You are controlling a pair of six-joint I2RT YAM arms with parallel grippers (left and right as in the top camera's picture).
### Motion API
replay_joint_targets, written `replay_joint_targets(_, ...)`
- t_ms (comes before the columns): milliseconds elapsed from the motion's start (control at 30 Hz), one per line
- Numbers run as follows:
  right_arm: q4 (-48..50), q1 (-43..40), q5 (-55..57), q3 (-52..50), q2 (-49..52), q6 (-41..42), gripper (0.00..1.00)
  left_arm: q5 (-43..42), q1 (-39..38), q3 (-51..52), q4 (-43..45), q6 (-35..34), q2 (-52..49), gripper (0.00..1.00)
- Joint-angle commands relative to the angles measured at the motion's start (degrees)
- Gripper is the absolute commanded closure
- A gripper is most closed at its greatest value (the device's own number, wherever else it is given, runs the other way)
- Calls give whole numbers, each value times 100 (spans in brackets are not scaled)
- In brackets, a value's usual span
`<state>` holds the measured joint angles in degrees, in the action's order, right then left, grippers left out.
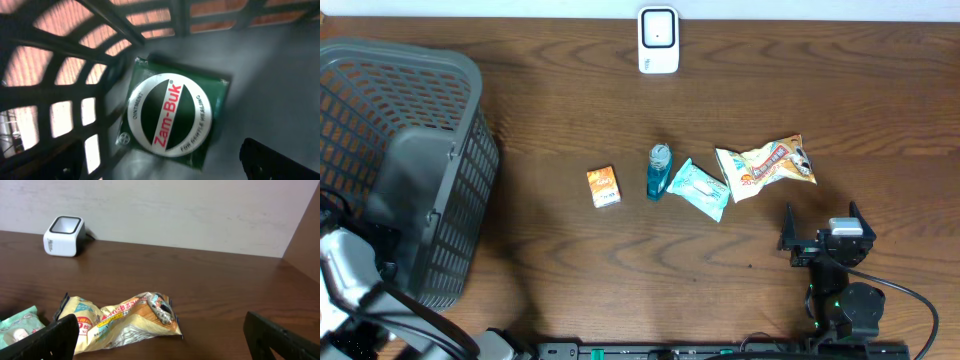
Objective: Scan the item barcode
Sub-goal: 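Reach the left gripper into the basket and grasp the green Zam-Buk tin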
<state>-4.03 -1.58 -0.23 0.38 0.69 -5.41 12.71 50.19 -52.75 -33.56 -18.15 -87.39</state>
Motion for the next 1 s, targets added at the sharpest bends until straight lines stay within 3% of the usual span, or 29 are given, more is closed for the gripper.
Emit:
replay_joint_targets(0,-24,9,28,-7,-31,63,1,59,52,46,28,35,-319,2)
replay_joint_targets(633,-24,9,28,-7,-31,63,1,48,52,284,466,31,-776,2)
replay_joint_targets(967,-24,9,28,-7,-31,66,1,-1080,52,284,411,33,-1102,1)
